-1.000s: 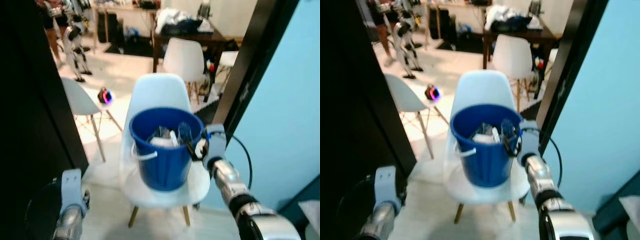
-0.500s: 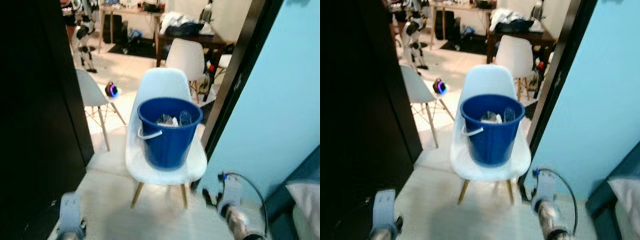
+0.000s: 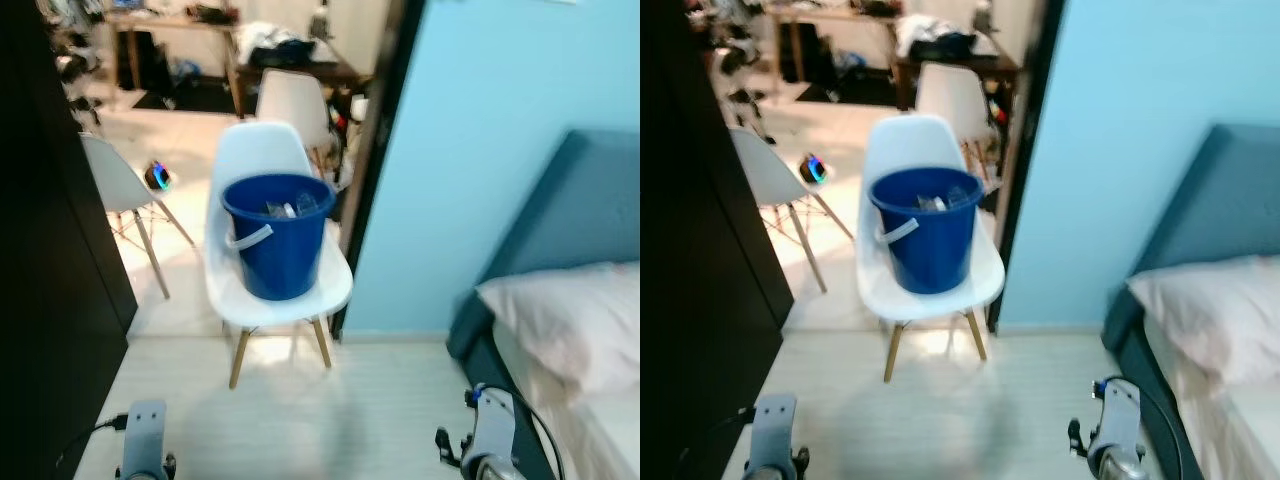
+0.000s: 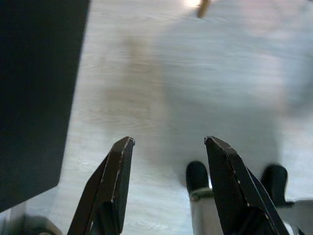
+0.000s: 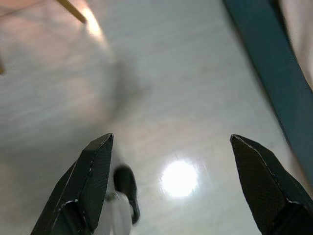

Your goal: Clean up the room

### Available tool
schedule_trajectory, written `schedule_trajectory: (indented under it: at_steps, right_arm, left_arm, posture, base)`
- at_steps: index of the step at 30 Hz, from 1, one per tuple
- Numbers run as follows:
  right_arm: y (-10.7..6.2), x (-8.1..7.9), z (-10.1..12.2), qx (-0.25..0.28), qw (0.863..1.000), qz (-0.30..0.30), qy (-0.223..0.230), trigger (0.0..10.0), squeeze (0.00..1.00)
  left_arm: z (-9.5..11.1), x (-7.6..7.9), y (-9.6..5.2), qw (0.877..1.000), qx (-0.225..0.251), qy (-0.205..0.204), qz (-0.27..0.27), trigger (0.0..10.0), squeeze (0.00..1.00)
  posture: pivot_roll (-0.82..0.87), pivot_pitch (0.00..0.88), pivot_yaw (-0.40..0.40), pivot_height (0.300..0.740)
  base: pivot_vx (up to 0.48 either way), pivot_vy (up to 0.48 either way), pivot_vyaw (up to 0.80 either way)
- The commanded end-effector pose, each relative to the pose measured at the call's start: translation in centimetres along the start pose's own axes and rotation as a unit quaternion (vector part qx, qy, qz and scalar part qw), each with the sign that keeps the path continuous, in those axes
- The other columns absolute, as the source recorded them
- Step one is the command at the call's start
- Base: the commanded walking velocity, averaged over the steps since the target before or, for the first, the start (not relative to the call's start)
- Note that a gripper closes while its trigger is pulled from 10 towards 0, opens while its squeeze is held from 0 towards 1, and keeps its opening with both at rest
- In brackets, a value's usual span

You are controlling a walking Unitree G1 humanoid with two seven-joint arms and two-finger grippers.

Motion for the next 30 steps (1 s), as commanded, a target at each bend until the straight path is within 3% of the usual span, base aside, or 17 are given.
schedule_trajectory:
  at_steps: [1,5,8,11,14,19,30]
  right_arm:
    - [0.0,0.1,-0.2,-0.007,1.0,-0.006,-0.007,10.0,0.0]
    - [-0.8,1.6,-4.1,-0.069,0.996,-0.028,-0.056,10.0,0.0]
    - [-1.0,1.8,-4.7,-0.079,0.995,-0.03,-0.06,10.0,0.0]
    - [-1.6,2.3,-6.7,-0.108,0.991,-0.032,-0.073,10.0,0.0]
    - [-1.7,2.3,-7.2,-0.114,0.99,-0.032,-0.076,10.0,0.0]
    - [-1.8,2.5,-7.5,-0.122,0.989,-0.032,-0.08,10.0,0.0]
    - [-1.4,2.2,-6.4,-0.111,0.99,-0.03,-0.084,10.0,0.0]
  left_arm:
    - [-0.6,0.8,-0.1,1.0,-0.01,0.014,-0.018,10.0,0.0]
    - [-2.2,1.4,-0.6,0.999,-0.035,0.022,-0.033,10.0,0.0]
    - [-2.6,1.4,-0.7,0.998,-0.042,0.024,-0.033,10.0,0.0]
    - [-4.0,1.0,-1.0,0.997,-0.064,0.039,-0.03,10.0,0.0]
    - [-4.4,0.9,-1.1,0.996,-0.069,0.044,-0.03,10.0,0.0]
    - [-5.7,0.9,-1.5,0.992,-0.082,0.09,-0.044,10.0,0.0]
    - [-6.3,1.1,-1.8,0.989,-0.091,0.098,-0.059,10.0,0.0]
  posture:
    - [0.01,0.0,-0.073,0.74]
    - [0.0,0.0,-0.076,0.74]
    - [0.0,0.0,-0.076,0.74]
    - [0.0,0.0,-0.078,0.74]
    - [0.0,0.0,-0.077,0.74]
    - [-0.01,0.0,-0.071,0.74]
    - [0.0,0.0,-0.074,0.74]
  base:
    - [0.0,0.0,-0.77]
    - [0.0,0.0,-0.77]
    - [0.0,0.0,-0.77]
    - [0.0,0.0,-0.77]
    - [0.0,0.0,-0.76]
    - [0.0,0.0,-0.77]
    - [0.0,0.0,-0.77]
Point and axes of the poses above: a point about 5 cm out from each wrist's last joint towards the gripper, its own y axis pointing out of the wrist towards the gripper, its own z axis along the axis of the wrist's last joint, x = y × z, the point moved 3 cm from there along y, pointing out of the wrist towards the gripper, and after that the axes turned 5 degrees about y, right-handed, at the moved point
